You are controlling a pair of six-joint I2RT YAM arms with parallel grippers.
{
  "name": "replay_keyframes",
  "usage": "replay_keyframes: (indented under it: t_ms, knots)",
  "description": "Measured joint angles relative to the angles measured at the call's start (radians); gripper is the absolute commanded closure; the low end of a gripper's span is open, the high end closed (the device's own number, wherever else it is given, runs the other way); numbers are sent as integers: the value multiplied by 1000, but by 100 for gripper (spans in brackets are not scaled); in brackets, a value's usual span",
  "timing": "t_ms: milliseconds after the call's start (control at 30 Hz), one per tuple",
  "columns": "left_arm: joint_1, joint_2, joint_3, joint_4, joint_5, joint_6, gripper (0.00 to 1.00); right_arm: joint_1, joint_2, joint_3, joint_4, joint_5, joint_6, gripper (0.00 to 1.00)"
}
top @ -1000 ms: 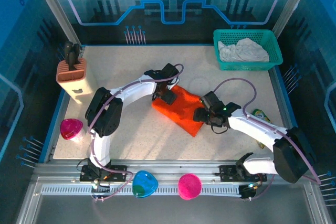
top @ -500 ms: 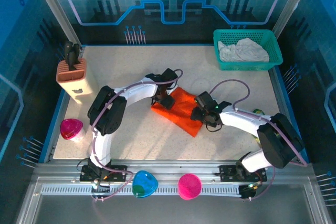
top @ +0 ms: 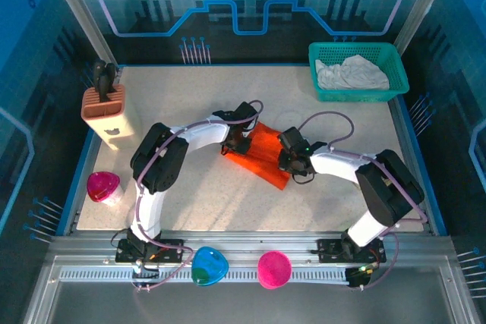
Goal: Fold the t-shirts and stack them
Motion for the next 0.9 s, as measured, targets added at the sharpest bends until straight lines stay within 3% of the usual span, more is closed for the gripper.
replay_keyframes:
  t_ms: [167, 533, 667, 900]
  knots:
    - [41, -21, -38, 45, -2, -64, 100, -37, 72, 79, 15, -38, -77, 98]
    - [133, 24, 27, 55, -8, -125, 100, -109, 273, 335, -18, -121, -269, 100]
    - [174, 105, 156, 21, -1, -124, 100, -149, 369, 475, -50, -151, -341, 100]
    - [236, 328, 536, -94, 29, -119, 100, -225, 583, 806, -138, -184, -466, 100]
